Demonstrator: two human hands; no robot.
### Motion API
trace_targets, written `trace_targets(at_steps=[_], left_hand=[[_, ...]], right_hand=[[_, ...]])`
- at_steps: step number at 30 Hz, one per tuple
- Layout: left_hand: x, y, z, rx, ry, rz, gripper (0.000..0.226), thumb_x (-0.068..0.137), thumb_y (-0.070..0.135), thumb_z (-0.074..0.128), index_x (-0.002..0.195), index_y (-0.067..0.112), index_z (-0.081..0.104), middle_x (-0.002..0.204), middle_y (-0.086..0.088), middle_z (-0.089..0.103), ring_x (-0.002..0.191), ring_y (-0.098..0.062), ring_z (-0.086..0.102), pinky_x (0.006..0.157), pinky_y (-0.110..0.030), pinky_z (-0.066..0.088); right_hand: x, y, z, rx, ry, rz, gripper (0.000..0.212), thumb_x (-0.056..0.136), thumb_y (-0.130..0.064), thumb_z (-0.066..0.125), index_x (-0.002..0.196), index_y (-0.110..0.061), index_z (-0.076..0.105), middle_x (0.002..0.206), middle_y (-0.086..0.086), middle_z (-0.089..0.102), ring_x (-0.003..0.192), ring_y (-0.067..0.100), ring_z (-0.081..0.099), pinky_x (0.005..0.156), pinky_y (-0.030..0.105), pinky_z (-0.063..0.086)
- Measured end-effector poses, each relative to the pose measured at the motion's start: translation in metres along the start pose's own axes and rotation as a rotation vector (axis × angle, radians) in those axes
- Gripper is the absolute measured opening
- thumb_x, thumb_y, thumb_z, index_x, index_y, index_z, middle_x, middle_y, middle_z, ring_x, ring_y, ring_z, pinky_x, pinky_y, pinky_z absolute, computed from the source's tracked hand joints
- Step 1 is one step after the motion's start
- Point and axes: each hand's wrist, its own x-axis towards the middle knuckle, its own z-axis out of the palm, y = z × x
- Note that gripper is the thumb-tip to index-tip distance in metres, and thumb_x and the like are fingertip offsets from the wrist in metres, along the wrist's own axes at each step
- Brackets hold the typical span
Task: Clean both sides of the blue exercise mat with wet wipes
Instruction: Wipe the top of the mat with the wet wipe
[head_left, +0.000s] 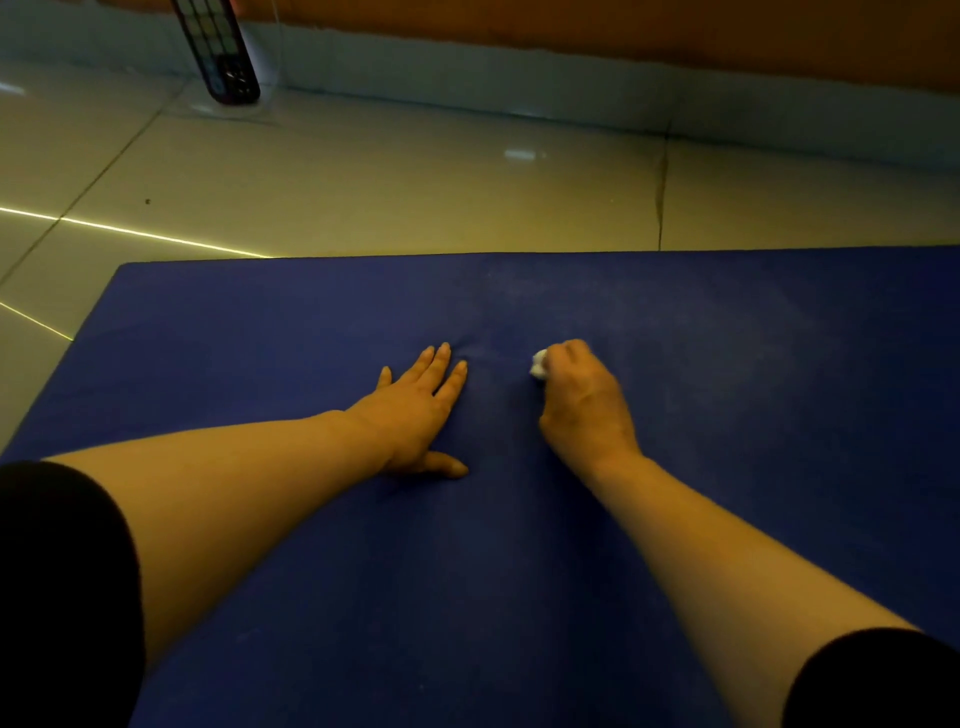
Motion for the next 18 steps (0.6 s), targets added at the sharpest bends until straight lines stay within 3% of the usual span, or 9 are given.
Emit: trace_targets(at_steps=[3,5,9,13,18], left_hand=[[0.0,-0.001,0.001,-0.001,-0.001,0.008,0.115,0.083,0.062,0.057,0.149,0.015,-0.024,0.155,-0.008,-0.033,0.145,-0.027,-0.022,0.118,-0.056,0.002],[0.0,-0.002,0.002,0.001,0.009,0.008,0.115,0.083,0.062,0.057,0.149,0.015,-0.024,0.155,-0.009,-0.033,0.145,-0.027,-0.023,0.118,-0.057,0.002],[0.001,-0.001,0.003,0.001,0.02,-0.005,0.115,0.083,0.062,0.058,0.149,0.015,-0.024,0.155,-0.008,-0.032,0.146,-0.026,-0.022,0.118,-0.056,0.002],[0.0,0.0,0.001,-0.005,0.016,-0.008,0.115,0.083,0.062,0.058,0.149,0.015,-0.023,0.155,-0.008,-0.031,0.146,-0.026,-0.021,0.118,-0.056,0.002],[-0.001,0.0,0.0,-0.006,0.006,-0.007,0.113,0.084,0.061,0.058,0.15,0.016,-0.022,0.155,-0.007,-0.032,0.145,-0.026,-0.022,0.118,-0.056,0.001]], right_hand=[[-0.002,0.018,-0.008,-0.049,0.128,0.146,0.012,0.086,0.004,0.052,0.096,-0.002,0.056,0.102,0.016,0.053,0.085,0.033,0.054,0.066,0.032,0.039],[-0.006,0.003,-0.002,-0.05,0.165,0.202,0.011,0.082,0.007,0.054,0.091,0.002,0.056,0.099,0.021,0.054,0.084,0.039,0.055,0.071,0.04,0.045],[-0.027,-0.042,0.018,0.006,0.111,-0.001,0.022,0.064,0.011,0.07,0.08,0.002,0.058,0.084,0.023,0.057,0.075,0.041,0.057,0.064,0.039,0.051],[-0.029,-0.028,0.011,0.011,-0.007,-0.093,0.019,0.074,0.007,0.062,0.091,-0.002,0.06,0.094,0.018,0.057,0.083,0.036,0.057,0.069,0.039,0.049],[-0.025,0.02,-0.01,-0.004,0.237,0.156,0.011,0.079,0.008,0.054,0.083,-0.001,0.06,0.09,0.018,0.058,0.077,0.038,0.058,0.066,0.039,0.048]])
